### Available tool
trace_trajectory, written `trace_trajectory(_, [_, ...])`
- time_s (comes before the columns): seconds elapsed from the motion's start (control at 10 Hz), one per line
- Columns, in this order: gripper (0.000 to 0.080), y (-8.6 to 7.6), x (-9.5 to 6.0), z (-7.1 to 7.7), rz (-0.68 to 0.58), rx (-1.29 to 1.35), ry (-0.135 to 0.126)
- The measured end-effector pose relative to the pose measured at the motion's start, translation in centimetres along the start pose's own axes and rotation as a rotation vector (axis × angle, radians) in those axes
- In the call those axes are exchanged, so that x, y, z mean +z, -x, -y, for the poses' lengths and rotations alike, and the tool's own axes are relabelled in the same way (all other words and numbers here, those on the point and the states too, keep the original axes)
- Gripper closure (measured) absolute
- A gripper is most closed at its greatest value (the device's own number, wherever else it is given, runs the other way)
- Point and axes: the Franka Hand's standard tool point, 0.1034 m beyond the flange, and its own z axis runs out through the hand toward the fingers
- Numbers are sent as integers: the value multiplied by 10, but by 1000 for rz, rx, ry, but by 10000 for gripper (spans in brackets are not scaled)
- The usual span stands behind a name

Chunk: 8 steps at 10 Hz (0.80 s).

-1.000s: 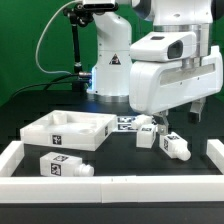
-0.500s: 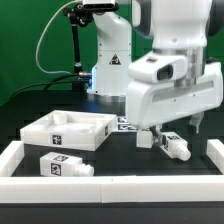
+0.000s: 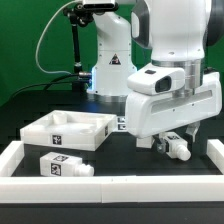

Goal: Assemble one leg

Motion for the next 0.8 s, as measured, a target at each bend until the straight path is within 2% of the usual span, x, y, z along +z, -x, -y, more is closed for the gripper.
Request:
trace_trajectory(0.1, [374, 0, 0, 0, 0, 0, 0])
trace_trajectory(0.2, [514, 0, 0, 0, -1, 0, 0])
trace_trajectory(0.3, [514, 0, 0, 2, -1, 12, -1])
trace_trajectory(0.4, [514, 4, 1, 20, 3, 114, -5])
trace_trajectory(0.5, [514, 13, 1, 47, 8, 139, -8])
trace_trajectory(0.6, [514, 22, -2, 67, 17, 140, -6])
trace_trajectory(0.8, [514, 36, -8, 90, 25, 145, 1])
